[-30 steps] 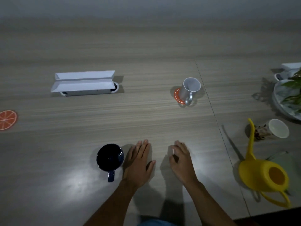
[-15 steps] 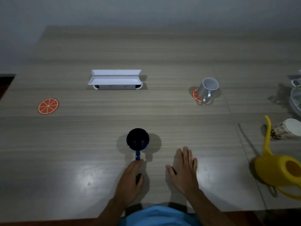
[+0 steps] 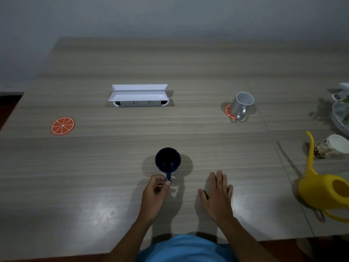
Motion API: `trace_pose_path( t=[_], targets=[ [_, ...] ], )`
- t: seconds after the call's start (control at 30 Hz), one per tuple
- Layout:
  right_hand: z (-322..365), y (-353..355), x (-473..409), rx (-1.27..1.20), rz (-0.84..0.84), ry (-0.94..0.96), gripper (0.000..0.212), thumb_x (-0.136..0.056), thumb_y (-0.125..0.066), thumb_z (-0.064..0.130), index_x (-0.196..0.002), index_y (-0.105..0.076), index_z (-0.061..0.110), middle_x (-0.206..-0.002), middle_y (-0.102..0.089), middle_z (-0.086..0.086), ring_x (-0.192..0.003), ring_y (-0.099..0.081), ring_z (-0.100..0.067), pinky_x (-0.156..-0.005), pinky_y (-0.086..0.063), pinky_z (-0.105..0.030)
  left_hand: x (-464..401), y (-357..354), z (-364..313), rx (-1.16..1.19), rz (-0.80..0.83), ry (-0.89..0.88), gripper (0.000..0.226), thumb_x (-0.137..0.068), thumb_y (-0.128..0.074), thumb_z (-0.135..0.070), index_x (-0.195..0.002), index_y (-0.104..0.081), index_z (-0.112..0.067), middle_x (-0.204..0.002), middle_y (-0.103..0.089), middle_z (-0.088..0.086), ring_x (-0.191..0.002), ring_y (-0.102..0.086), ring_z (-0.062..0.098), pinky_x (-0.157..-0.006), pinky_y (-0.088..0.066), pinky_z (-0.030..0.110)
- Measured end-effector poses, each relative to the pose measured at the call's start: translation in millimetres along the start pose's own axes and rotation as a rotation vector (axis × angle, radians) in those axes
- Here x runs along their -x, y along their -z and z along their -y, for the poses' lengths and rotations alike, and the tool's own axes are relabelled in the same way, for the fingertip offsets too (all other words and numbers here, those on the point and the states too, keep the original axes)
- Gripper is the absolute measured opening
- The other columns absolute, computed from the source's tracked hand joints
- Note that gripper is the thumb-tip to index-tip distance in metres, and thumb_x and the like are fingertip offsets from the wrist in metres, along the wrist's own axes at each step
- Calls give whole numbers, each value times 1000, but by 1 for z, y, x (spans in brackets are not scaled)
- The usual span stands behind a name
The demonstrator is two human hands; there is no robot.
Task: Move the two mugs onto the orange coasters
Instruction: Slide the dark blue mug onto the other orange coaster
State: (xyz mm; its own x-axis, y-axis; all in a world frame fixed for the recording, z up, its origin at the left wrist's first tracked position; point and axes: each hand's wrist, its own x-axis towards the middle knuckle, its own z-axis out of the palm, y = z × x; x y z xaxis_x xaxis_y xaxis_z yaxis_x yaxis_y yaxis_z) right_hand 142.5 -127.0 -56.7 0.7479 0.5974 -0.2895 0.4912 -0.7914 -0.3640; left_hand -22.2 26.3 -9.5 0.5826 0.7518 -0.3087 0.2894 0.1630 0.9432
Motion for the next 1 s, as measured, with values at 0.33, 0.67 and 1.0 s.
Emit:
trace_pose_path(
  t=[0.33, 0.67, 1.0],
  targets=[
    [3, -1, 6, -11, -2, -17, 76, -99, -44, 46, -157, -8, 15, -168, 4, -10, -153, 11, -26, -123, 3, -51, -2, -5, -17, 57, 93, 107, 20, -99, -54, -20, -99, -73, -18, -101, -77, -8, -94, -71, 10, -80, -51, 30],
    [16, -7, 20, 14, 29, 44, 72, -99, -44, 44, -156, -14, 13, -168, 2, -10, -153, 12, -26, -124, 2, -51, -5, 12, -7, 107, -19, 84, 32, -101, -50, -20, -74, -64, -8, -100, -78, -4, -102, -68, 12, -88, -50, 46],
    [100, -21, -1, 149, 146, 311, 78, -94, -33, 52, -157, -4, 16, -168, 9, -9, -153, 15, -26, -124, 5, -48, -16, 75, 1, 185, -179, 26, 37, -102, -49, -18, -67, -59, -14, -92, -73, 18, -100, -69, 21, -95, -46, 51]
  ],
)
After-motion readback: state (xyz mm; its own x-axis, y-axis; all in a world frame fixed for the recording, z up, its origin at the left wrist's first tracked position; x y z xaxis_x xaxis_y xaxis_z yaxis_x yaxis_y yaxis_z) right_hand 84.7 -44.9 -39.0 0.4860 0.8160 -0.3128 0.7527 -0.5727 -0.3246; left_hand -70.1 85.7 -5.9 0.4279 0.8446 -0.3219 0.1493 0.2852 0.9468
